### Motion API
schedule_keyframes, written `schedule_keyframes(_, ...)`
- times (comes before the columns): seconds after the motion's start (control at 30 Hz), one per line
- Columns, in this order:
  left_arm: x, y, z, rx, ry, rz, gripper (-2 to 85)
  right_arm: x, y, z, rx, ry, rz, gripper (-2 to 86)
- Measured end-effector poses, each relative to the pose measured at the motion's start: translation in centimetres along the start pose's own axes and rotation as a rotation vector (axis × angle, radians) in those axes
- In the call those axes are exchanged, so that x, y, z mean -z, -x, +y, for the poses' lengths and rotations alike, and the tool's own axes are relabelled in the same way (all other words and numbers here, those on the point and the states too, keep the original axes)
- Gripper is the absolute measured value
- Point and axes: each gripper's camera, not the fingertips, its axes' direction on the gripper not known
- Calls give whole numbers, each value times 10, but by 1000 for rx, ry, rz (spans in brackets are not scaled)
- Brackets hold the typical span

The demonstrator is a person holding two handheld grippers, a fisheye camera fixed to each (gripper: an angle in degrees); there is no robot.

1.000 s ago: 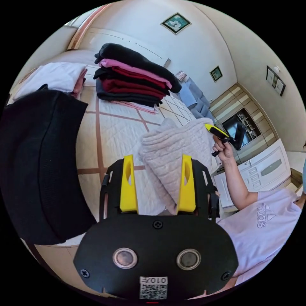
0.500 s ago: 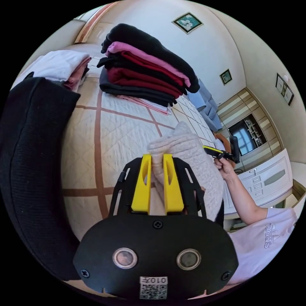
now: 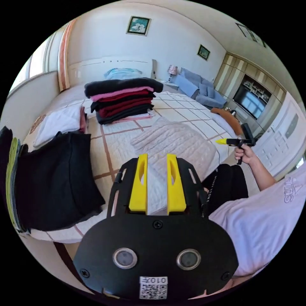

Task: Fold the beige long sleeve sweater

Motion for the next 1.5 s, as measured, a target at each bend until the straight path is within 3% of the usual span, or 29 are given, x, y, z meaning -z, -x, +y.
schedule_keyframes(0.17,-40,-117,-21,-450,68,121,134,-54,-32,13,-103,56,-236,107)
schedule_keyframes(0.33,-90,-180,-22,-665,98,-20,143,-56,-57,2,-182,-43,-495,116)
schedule_keyframes(0.47,-122,-157,-22,-602,134,-59,132,-65,-60,-4,-199,-4,-444,151)
schedule_keyframes(0.53,-133,-100,-31,-356,118,190,123,-67,-67,4,-233,-18,-449,159)
schedule_keyframes(0.63,-138,-45,-37,-198,99,418,117,-75,-80,15,-296,-72,-527,176)
schedule_keyframes(0.87,-137,-43,-33,-335,54,359,119,-113,-88,-25,-313,-20,-578,218)
schedule_keyframes(1.1,-129,-30,-41,-411,13,339,145,-155,-76,-71,-284,120,-480,128)
schedule_keyframes(1.17,-117,-22,-46,-378,15,376,153,-156,-66,-77,-258,118,-398,90)
schedule_keyframes(1.27,-81,17,-36,-156,-24,386,162,-151,-80,-71,-303,77,-511,83)
schedule_keyframes(1.4,-54,110,29,318,-24,369,175,-154,-87,-61,-345,31,-603,83)
schedule_keyframes(1.5,-69,155,77,595,-59,551,179,-163,-86,-56,-360,12,-656,83)
